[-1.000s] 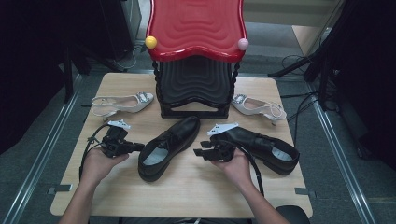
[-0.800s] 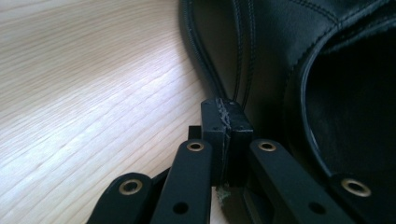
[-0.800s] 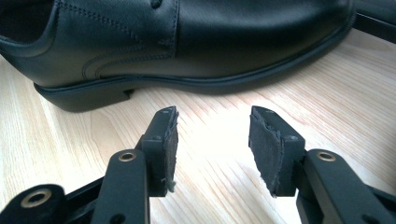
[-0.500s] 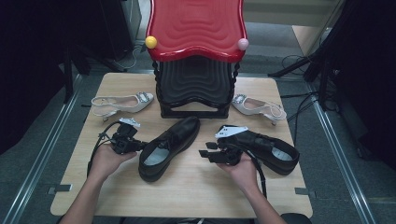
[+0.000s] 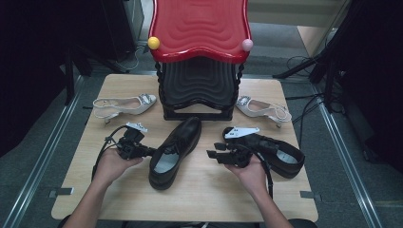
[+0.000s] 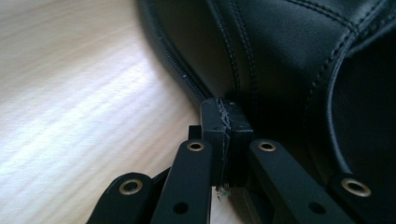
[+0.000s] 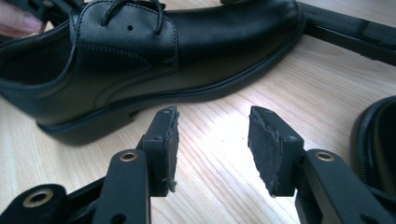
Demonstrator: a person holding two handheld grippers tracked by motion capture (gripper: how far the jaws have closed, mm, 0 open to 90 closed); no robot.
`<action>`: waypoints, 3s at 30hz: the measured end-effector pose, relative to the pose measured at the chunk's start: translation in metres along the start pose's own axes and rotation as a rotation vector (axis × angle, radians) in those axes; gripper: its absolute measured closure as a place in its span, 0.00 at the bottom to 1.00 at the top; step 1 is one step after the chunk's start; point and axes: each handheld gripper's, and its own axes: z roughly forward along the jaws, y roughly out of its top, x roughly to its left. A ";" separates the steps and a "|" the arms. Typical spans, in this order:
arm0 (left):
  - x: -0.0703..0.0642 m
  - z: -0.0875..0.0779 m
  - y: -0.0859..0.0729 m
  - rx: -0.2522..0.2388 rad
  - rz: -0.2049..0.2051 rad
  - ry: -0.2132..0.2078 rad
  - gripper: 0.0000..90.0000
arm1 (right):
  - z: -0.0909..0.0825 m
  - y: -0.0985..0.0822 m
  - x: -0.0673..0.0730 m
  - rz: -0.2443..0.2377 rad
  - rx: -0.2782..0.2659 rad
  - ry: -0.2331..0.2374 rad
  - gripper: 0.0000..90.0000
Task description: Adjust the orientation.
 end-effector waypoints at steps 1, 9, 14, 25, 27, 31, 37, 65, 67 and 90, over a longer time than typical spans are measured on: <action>-0.002 0.001 0.000 0.004 0.005 -0.009 1.00 | -0.001 0.000 -0.001 0.000 0.004 -0.004 0.60; -0.016 0.009 0.004 0.008 0.038 -0.025 1.00 | -0.005 0.000 -0.003 -0.006 0.031 -0.007 0.59; -0.025 0.015 0.007 0.012 0.059 -0.034 0.99 | -0.010 0.003 -0.005 -0.010 0.047 -0.014 0.60; -0.040 0.026 0.011 0.012 0.085 -0.092 0.92 | -0.030 -0.001 -0.016 -0.010 0.072 -0.029 0.56; -0.041 0.026 0.012 0.011 0.089 -0.080 0.87 | -0.033 -0.003 -0.018 -0.004 0.079 -0.033 0.56; -0.034 0.020 0.011 -0.010 0.060 -0.073 0.76 | -0.037 -0.004 -0.022 0.002 0.087 -0.040 0.56; -0.026 0.011 0.009 -0.018 0.032 -0.044 0.64 | -0.045 -0.005 -0.026 0.004 0.085 -0.053 0.56; -0.021 0.005 0.024 -0.022 0.052 -0.026 0.50 | -0.122 -0.026 -0.057 0.012 0.084 -0.161 0.60; -0.018 0.006 0.026 -0.022 0.043 -0.027 0.50 | -0.129 -0.028 -0.058 0.012 0.065 -0.172 0.60; -0.007 0.007 0.032 -0.037 0.032 -0.038 0.50 | -0.155 -0.055 -0.077 0.123 0.081 -0.259 0.67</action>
